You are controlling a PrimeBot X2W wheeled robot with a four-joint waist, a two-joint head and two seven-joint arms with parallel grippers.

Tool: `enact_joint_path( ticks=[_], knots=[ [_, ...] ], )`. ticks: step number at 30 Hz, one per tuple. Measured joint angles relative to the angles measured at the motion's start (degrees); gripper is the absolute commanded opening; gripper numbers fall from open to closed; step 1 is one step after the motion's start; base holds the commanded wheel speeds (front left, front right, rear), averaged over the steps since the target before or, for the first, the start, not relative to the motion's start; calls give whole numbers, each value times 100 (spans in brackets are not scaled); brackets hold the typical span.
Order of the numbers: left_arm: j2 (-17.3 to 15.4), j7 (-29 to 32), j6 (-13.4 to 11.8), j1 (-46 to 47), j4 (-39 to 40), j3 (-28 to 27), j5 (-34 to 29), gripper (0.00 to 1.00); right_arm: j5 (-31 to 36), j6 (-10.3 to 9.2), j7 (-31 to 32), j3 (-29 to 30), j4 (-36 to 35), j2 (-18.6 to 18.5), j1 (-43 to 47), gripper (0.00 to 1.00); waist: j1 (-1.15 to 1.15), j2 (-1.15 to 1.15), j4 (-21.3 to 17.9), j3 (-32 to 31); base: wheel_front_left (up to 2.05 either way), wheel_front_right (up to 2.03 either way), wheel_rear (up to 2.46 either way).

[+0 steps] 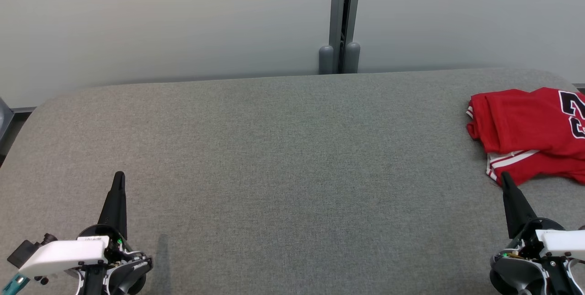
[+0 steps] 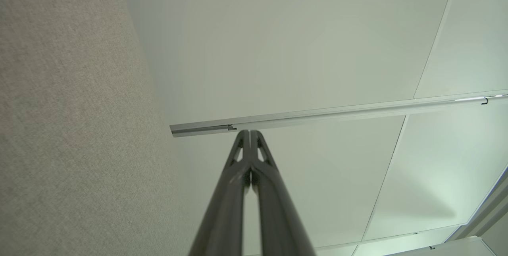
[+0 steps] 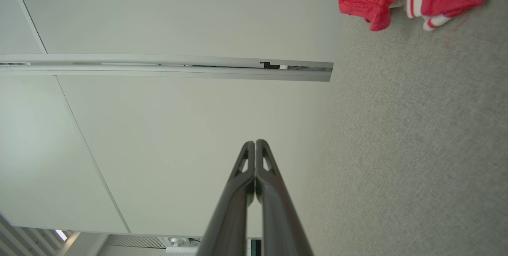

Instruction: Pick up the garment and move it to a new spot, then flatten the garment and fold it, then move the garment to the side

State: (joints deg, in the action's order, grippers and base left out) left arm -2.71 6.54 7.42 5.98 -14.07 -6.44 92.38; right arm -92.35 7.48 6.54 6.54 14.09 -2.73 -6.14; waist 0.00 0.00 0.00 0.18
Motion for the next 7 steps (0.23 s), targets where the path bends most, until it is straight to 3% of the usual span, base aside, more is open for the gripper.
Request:
enact_joint_path(
  ticks=[7],
  knots=[
    [0,0,0,0,0,0,1,0,0,1,0,0,0,0,0,0,0,0,0,0,0,0,0]
  ],
)
